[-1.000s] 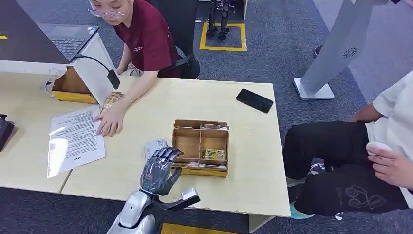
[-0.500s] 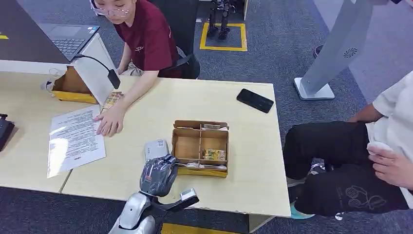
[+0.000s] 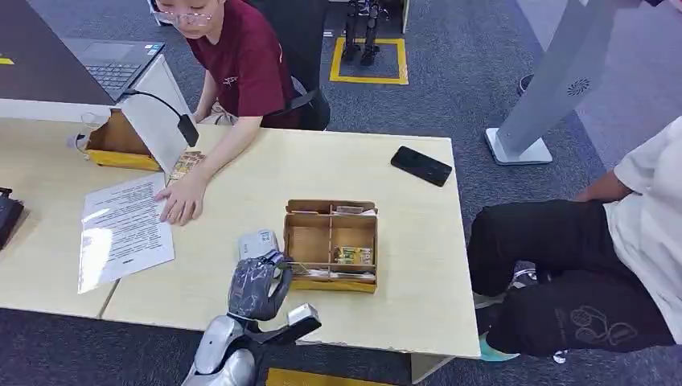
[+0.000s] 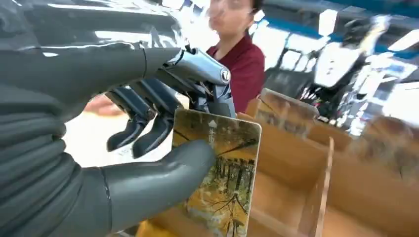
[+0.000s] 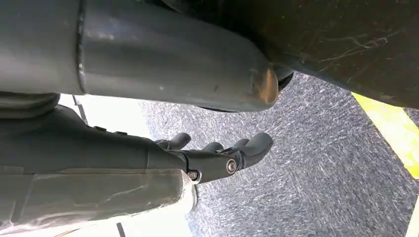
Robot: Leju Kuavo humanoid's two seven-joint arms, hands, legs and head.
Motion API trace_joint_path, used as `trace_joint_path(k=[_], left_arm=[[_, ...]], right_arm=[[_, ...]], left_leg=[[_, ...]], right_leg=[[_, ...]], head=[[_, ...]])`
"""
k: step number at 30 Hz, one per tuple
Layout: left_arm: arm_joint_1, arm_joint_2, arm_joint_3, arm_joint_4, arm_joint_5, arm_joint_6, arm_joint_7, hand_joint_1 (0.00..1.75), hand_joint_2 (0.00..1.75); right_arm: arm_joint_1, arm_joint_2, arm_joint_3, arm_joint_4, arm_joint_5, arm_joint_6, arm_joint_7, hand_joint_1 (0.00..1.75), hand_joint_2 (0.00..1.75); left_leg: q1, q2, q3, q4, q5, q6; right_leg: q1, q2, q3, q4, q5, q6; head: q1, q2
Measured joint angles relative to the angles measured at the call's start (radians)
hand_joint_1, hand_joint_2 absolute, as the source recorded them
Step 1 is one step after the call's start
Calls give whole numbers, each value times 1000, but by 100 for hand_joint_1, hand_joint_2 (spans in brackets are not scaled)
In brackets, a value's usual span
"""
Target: Pass the card to the sensor for recognition and then transmit it.
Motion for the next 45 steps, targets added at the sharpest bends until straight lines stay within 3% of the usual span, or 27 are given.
trace_joint_path(k=[1, 3, 7, 13, 17, 21, 22, 24, 25, 28, 29, 32, 36, 38, 39, 41, 42, 45], left_arm=[[-4, 13, -14, -47, 28, -39, 18, 136, 175], [-18, 37, -35, -120, 50, -87, 42, 147, 175], [-51, 93, -52, -236, 65, -125, 67, 150, 175], [-61, 142, -53, -302, 68, -130, 67, 152, 175], [-79, 152, -53, -305, 21, -90, 112, 159, 175], [-147, 158, -33, -253, 3, -64, 150, 150, 175], [-158, 160, -29, -243, 3, -60, 150, 164, 175], [-178, 162, -21, -220, -33, -39, 176, 161, 175], [-196, 162, -11, -194, -62, -24, 200, 148, 175], [-271, 163, 34, -75, -126, 21, 256, 147, 175], [-298, 164, 51, -27, -141, 38, 264, 157, 175], [-364, 166, 109, 82, -147, 60, 260, 157, 175], [-397, 166, 162, 160, -147, 65, 254, 133, 175], [-397, 166, 177, 175, -152, 66, 254, 106, 175], [-397, 165, 185, 184, -155, 66, 253, 119, 175], [-397, 165, 198, 197, -163, 66, 245, 110, 175], [-397, 165, 205, 203, -166, 66, 243, 96, 175], [-396, 165, 218, 215, -168, 66, 238, 99, 175]], right_arm=[[0, 0, 0, 0, 0, -1, 0, 0, 0], [0, 0, 0, 0, 0, -1, 0, 0, 0], [1, 0, 0, 0, 0, 0, -1, 0, 0], [0, 0, 0, 0, 0, 1, -1, 0, 0], [0, 0, 0, 0, 0, 3, 3, 0, 0], [-1, 0, 5, 0, 0, 5, 3, 0, 0], [-1, 0, 6, 0, 0, 5, 5, 0, 0], [-1, 0, 8, 0, 0, 8, 5, 0, 0], [-1, 0, 11, 0, 0, 10, 5, 0, 0], [-3, 0, 24, 0, 0, 18, 5, 0, 0], [-3, 0, 30, 0, 0, 19, 5, 0, 0], [-4, 0, 43, 0, 0, 25, 11, 0, 0], [-4, 0, 56, 0, 0, 31, 13, 0, 0], [-4, 0, 61, 0, 0, 32, 13, 0, 0], [-4, 0, 62, 0, 0, 32, 13, 0, 0], [-4, 0, 64, 0, 0, 32, 13, 0, 0], [-4, 0, 65, 0, 0, 32, 13, 0, 0], [-4, 0, 66, 0, 0, 32, 10, 0, 0]], left_leg=[[0, 0, 0, 0, 0, 0], [0, 0, 0, 0, 0, 0], [0, 0, 0, 0, 0, 0], [0, 0, 0, 0, 0, 0], [0, 0, 0, 0, 0, 0], [0, 0, 0, 0, 1, 0], [0, 0, 0, 0, 1, 0], [0, 0, 0, 0, 1, 0], [0, 0, 0, 0, 1, 0], [0, 0, 0, 0, 2, -1], [0, 0, 0, 0, 2, -1], [0, 0, 0, 0, 2, -1], [0, 0, 0, 0, 2, -1], [0, 0, 0, 0, 2, -1], [0, 0, -1, 0, 2, -1], [0, 0, -1, 0, 2, -1], [0, 0, -1, 0, 2, -1], [0, 0, -1, 0, 2, -1]], right_leg=[[0, 0, 0, 0, 0, 0], [0, 0, 0, 0, 0, 0], [0, 0, 0, 0, 0, 0], [0, 0, 0, 0, 0, 0], [0, 0, 0, 0, 0, 0], [0, 0, 0, 0, 1, 1], [0, 0, 0, 0, 1, 1], [0, 0, 0, 0, 1, 1], [0, 0, 0, 0, 1, 1], [0, 0, 0, 1, 2, 0], [0, 0, 0, 1, 2, 0], [0, 1, 0, 1, 2, 0], [0, 1, 0, 1, 2, 0], [0, 1, 0, 1, 2, 0], [0, 1, 0, 1, 2, 0], [0, 1, 0, 1, 2, 0], [0, 1, 0, 1, 2, 0], [0, 1, 0, 1, 2, 0]], head=[[0, 0], [0, 0], [0, 0], [0, 0], [0, 0], [0, 0], [0, 0], [0, 0], [0, 0], [0, 0], [0, 0], [0, 0], [0, 0], [0, 0], [0, 0], [0, 0], [0, 0], [0, 0]])
